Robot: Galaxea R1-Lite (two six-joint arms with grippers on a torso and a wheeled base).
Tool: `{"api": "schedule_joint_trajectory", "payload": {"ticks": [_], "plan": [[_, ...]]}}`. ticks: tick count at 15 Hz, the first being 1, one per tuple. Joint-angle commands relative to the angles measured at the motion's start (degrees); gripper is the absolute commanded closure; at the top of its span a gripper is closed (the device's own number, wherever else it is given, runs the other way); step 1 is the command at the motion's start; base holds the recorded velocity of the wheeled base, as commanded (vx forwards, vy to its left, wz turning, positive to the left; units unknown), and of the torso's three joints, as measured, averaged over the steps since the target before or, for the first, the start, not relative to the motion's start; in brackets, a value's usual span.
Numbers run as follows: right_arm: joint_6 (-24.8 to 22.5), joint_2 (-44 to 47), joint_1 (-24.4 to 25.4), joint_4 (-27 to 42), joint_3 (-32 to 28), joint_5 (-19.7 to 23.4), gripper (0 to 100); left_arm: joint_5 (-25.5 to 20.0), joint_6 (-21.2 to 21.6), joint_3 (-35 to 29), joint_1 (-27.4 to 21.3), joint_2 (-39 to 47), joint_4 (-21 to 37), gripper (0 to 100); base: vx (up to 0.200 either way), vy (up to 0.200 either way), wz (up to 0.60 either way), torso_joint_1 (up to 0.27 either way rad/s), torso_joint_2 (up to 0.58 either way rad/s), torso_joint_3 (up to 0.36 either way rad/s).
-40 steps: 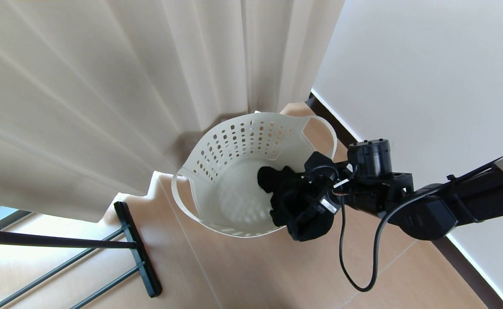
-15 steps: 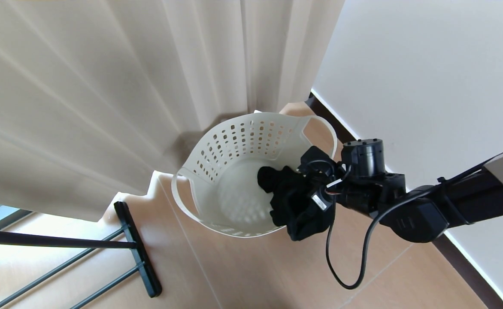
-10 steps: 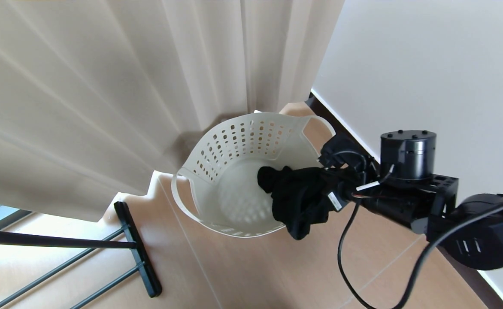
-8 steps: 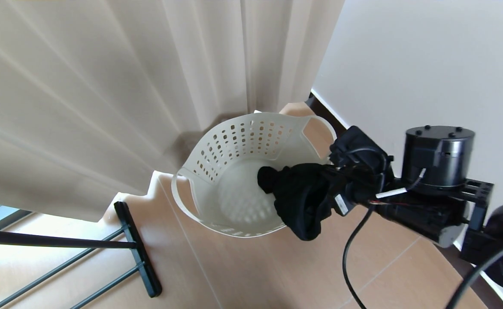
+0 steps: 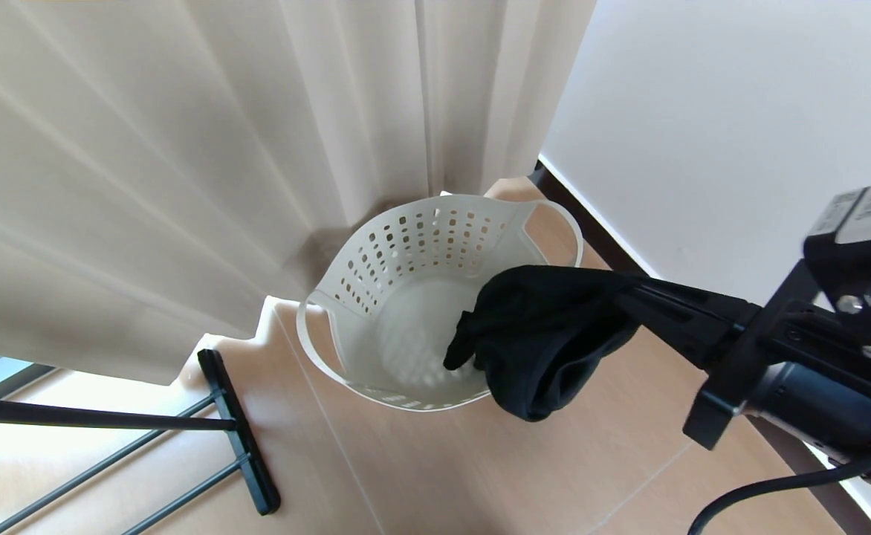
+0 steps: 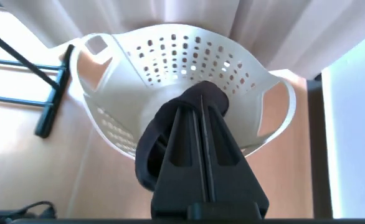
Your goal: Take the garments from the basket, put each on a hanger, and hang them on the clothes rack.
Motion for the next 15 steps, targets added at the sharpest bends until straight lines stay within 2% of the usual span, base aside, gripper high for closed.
{"api": "schedule_joint_trajectory", "payload": {"ticks": [1,10,15], "plan": [[-0.1,-3.2,1.1,-0.8,1.7,-0.3,100,-0.1,0.0,0.0,0.0,0.0,0.0,0,0.000,0.000,0.00,0.000,0.00,0.000],[0.0,-1.9,1.1,-0.8,1.4,0.1,100,-0.3,-0.1,0.0,0.0,0.0,0.2,0,0.000,0.000,0.00,0.000,0.00,0.000],[0.2,-0.8,0.7,-0.8,1.4,0.3,100,-0.3,0.0,0.0,0.0,0.0,0.2,0,0.000,0.000,0.00,0.005,0.00,0.155]]}}
